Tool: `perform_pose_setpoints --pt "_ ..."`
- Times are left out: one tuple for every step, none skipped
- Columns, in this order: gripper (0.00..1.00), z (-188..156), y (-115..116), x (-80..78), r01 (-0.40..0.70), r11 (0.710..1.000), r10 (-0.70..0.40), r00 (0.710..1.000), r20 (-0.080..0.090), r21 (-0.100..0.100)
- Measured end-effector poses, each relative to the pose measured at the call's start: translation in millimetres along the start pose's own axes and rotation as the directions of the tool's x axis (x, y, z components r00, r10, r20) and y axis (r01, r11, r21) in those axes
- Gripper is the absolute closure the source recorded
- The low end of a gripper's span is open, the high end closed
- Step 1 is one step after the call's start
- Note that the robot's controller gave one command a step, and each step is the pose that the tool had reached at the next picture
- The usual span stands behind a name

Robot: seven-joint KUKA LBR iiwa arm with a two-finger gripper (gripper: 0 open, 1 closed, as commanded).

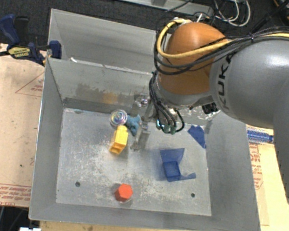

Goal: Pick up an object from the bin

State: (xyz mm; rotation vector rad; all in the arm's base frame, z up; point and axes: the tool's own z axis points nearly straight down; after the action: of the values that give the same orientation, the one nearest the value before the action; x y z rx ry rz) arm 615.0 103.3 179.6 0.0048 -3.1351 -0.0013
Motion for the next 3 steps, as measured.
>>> perform_pose_setpoints --pt "0.00 111.7 11.4 -9.0 0.381 0.925 -0.381 0.925 0.005 0.001" --pt "0.00 78.1 22.1 -15.7 0.464 0.886 -0.464 0.886 0.012 0.005" --pt "0.00 79.2 28.5 -18.6 0.669 0.743 -0.669 0.743 0.008 0.006"
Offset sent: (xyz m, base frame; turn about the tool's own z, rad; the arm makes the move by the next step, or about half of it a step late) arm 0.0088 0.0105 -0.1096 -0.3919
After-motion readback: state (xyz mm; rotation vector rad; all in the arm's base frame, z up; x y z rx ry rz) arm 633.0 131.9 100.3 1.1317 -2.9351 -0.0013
